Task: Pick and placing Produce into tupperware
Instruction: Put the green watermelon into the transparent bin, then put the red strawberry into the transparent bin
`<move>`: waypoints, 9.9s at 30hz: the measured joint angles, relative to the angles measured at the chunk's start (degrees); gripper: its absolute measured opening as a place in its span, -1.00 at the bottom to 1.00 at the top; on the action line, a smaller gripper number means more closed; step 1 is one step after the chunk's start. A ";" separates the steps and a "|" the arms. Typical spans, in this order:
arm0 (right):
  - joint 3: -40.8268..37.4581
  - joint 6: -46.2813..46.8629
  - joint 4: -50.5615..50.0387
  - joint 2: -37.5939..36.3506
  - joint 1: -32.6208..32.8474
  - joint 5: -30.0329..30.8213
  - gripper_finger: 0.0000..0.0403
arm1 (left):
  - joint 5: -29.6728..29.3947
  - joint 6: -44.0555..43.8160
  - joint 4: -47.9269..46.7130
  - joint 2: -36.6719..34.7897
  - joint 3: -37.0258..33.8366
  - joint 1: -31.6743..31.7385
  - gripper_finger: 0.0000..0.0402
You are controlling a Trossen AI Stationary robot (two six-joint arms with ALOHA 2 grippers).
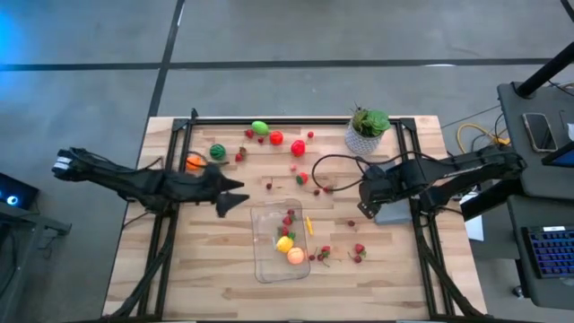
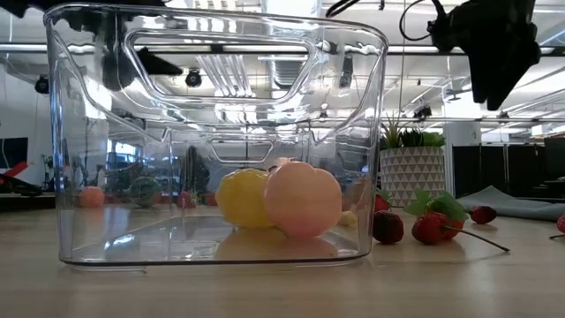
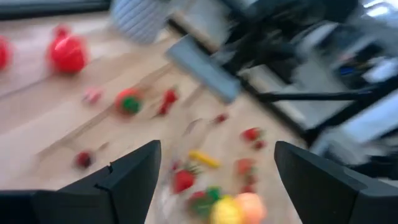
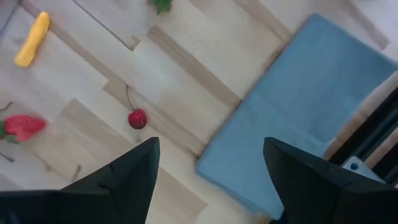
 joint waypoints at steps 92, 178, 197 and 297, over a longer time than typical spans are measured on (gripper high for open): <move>-2.42 -10.13 8.61 -0.21 -4.57 4.48 0.38 | 15.39 54.77 -43.93 49.55 26.14 58.35 0.49; -3.82 -19.71 1.76 -4.28 12.05 -0.10 0.57 | 40.11 2.34 -25.78 48.89 33.03 4.22 0.87; -7.58 1.35 12.68 -3.21 25.10 7.82 0.64 | 19.89 17.23 -23.38 18.14 30.83 -4.67 0.90; -5.61 28.63 25.22 26.82 16.70 -15.55 0.01 | 23.12 17.17 -6.80 -8.94 1.90 -5.42 0.90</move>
